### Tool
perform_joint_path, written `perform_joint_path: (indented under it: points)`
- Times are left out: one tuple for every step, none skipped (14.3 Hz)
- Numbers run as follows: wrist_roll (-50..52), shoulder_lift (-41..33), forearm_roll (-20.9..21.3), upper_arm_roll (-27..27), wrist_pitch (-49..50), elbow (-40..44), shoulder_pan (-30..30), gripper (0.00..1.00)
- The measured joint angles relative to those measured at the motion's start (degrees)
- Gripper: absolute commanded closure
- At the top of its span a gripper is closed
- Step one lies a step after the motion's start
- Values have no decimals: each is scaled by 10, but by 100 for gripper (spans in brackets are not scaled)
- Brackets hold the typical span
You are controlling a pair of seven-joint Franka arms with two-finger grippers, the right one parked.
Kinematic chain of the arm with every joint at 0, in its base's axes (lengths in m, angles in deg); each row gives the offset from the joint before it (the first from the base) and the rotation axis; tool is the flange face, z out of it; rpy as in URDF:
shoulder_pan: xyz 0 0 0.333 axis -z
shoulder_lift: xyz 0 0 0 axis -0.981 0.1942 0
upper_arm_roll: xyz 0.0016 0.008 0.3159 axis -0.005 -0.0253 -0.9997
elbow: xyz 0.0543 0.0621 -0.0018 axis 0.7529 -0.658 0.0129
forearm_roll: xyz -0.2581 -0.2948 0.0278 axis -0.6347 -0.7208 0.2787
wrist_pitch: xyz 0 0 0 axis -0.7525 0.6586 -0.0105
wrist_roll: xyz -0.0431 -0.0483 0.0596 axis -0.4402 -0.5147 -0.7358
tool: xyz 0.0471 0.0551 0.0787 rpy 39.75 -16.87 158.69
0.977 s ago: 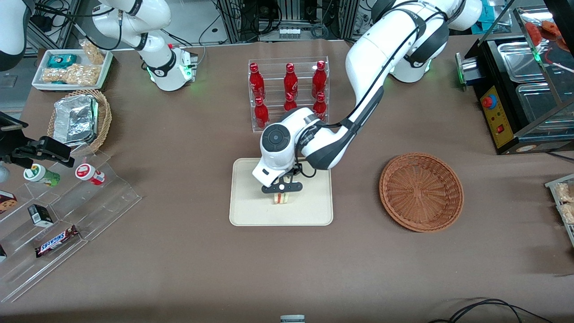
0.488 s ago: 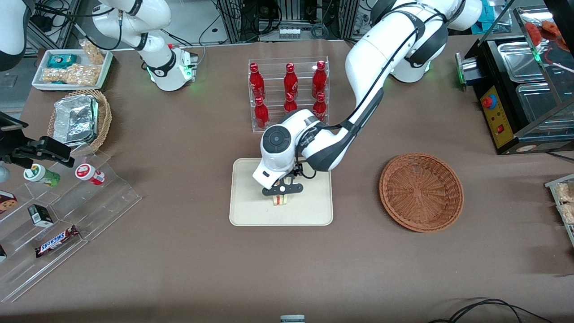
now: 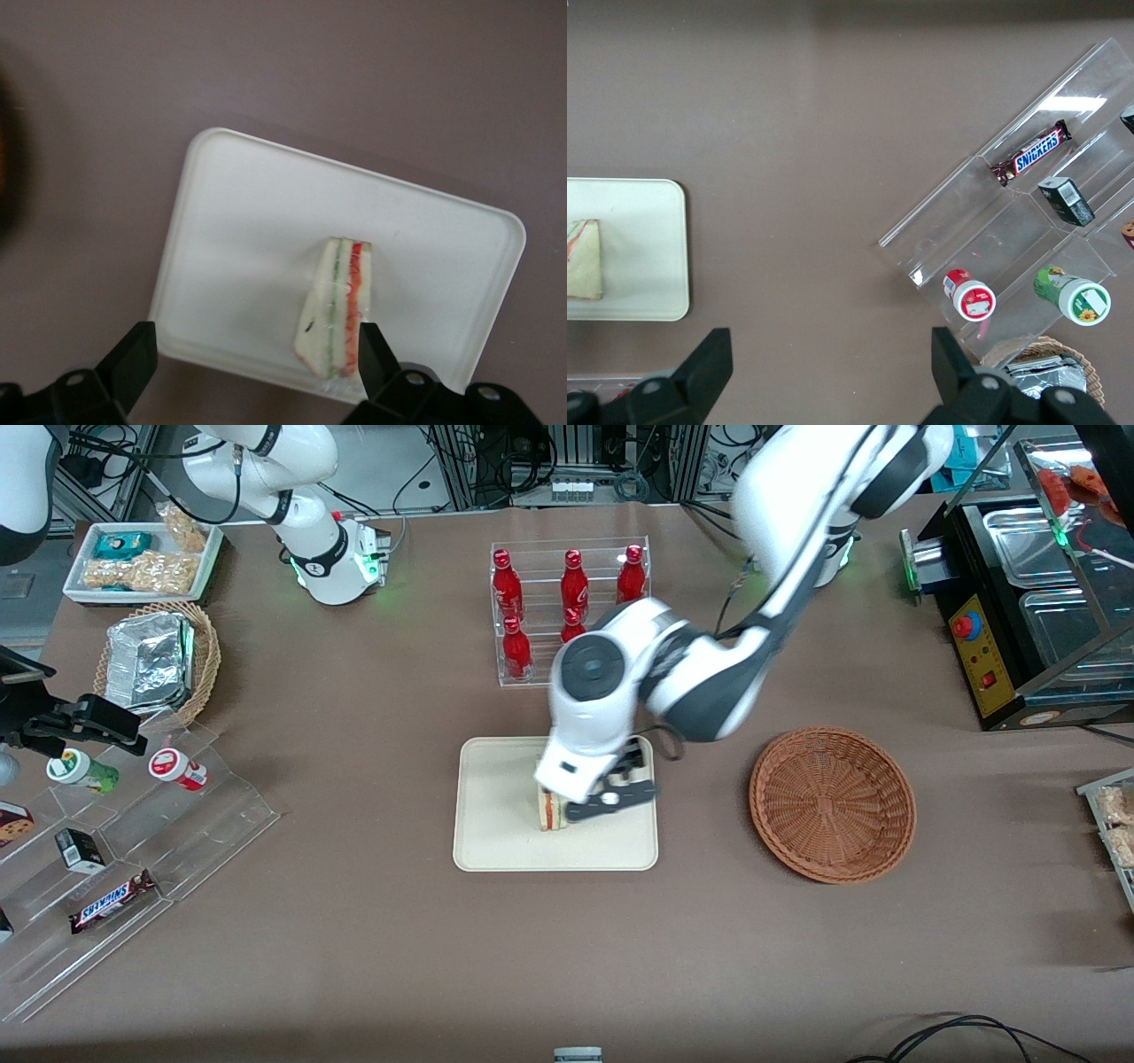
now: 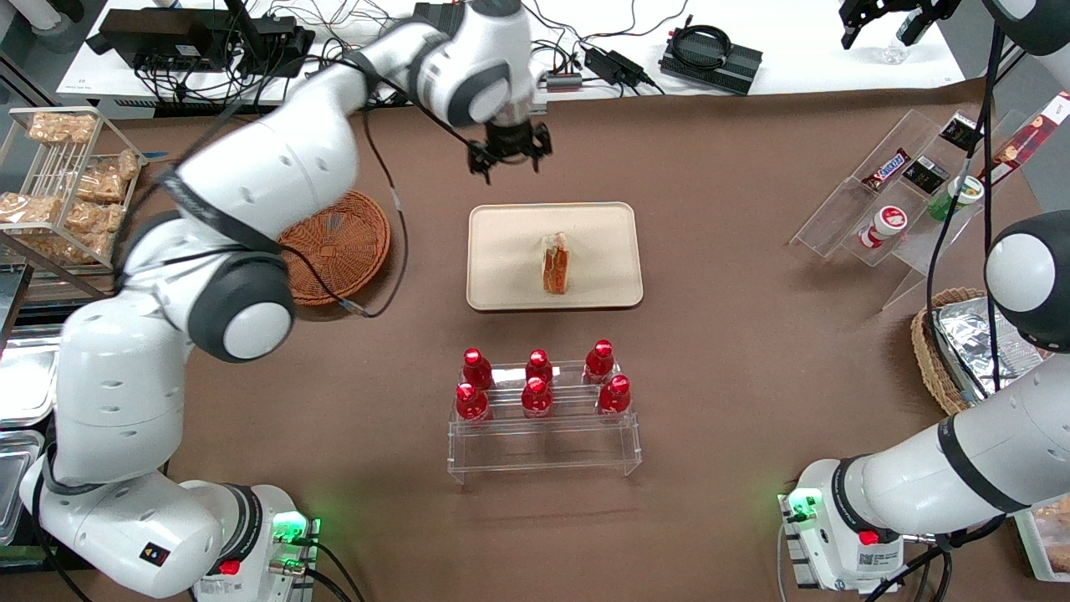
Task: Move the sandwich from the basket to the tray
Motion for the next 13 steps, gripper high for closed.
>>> perform_joint_path:
  points:
    - [-26, -25, -23, -1, 35, -1, -23, 0]
    - [-55, -49, -43, -2, 68, -7, -46, 0]
    - [-82, -74, -53, -3, 95, -18, -71, 0]
    - [-109, -101, -57, -3, 118, -34, -97, 0]
    - [-138, -130, -59, -4, 143, -55, -126, 0]
    - [-173, -160, -59, -4, 172, -77, -156, 0]
    - [-212, -185, -59, -5, 202, -96, -186, 0]
    - [-251, -207, -58, -6, 232, -112, -215, 0]
    - [-283, -223, -54, -7, 255, -124, -242, 0]
    - [-310, -236, -48, -8, 270, -134, -267, 0]
    - [-336, -245, -44, -9, 279, -144, -291, 0]
    - [-360, -254, -42, -9, 282, -156, -312, 0]
    - [-380, -263, -41, -9, 282, -168, -332, 0]
